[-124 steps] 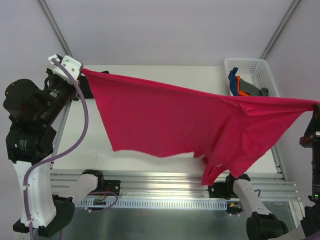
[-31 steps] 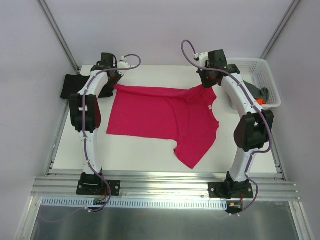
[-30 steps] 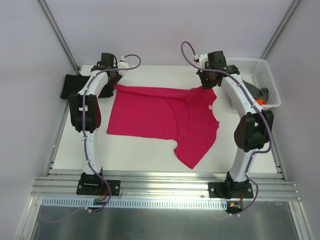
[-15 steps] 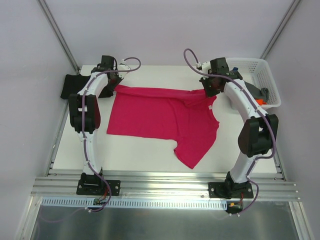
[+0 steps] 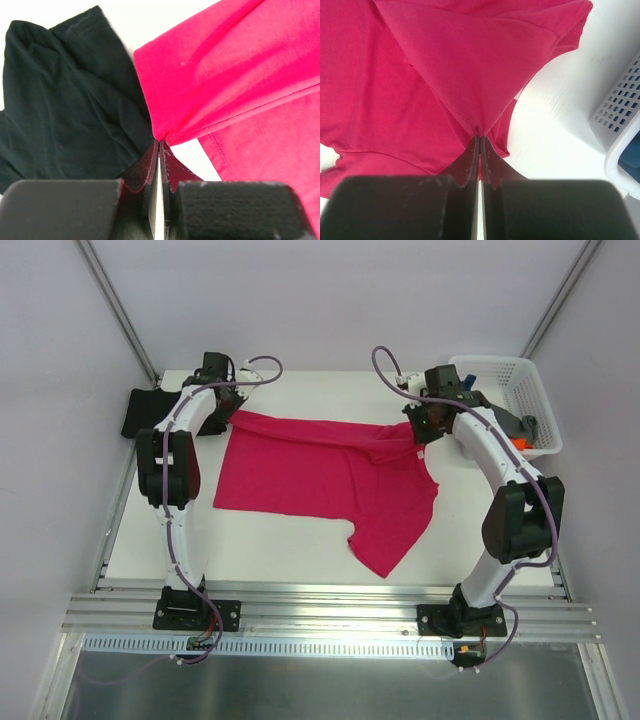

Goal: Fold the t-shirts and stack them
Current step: Fold the tshirt

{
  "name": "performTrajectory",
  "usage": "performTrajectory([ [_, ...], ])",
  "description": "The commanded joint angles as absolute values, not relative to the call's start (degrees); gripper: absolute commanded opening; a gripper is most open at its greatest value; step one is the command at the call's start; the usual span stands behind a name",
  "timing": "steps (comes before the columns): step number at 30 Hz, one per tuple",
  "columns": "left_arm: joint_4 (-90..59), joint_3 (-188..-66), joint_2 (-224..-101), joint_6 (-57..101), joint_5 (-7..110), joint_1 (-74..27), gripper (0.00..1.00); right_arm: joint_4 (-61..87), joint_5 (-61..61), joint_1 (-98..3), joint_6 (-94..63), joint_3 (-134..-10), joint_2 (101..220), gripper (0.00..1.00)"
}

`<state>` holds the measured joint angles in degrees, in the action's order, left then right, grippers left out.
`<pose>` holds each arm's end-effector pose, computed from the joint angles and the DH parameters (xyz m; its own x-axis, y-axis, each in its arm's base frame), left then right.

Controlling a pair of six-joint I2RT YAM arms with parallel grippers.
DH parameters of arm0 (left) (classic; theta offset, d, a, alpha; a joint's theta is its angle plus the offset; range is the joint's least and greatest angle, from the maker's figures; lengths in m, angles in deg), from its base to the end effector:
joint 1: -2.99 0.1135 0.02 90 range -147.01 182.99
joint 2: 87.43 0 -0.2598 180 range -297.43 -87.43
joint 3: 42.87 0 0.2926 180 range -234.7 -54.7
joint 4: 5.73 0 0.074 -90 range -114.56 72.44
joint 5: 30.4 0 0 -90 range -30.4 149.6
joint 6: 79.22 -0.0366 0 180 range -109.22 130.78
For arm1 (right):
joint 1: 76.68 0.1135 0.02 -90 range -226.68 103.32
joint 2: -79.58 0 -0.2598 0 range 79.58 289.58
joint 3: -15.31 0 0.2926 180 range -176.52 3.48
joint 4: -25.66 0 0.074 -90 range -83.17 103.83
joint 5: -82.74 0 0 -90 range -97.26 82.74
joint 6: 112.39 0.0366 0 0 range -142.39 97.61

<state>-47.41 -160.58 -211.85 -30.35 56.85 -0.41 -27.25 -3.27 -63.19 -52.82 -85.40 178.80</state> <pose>0.5298 -0.0332 0.2110 -0.5023 0.6880 -0.5238 0.5595 0.7204 0.4098 0.4108 0.1012 0.2912 -0.5162 -0.6434 -0.5653 -0.6221 0.7353 -0.2689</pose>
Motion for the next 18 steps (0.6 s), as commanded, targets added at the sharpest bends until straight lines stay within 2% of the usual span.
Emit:
performTrajectory([
  [1,-47.4,-159.9,-208.4,-30.0,55.8,-0.8,0.00,-27.2,-2.0,-63.2,-52.1,-85.9,177.3,0.01],
  [18,-47.4,-156.0,-205.7,-29.3,55.0,-0.8,0.00,-26.2,-2.3,-65.2,-52.9,-86.1,179.8,0.01],
])
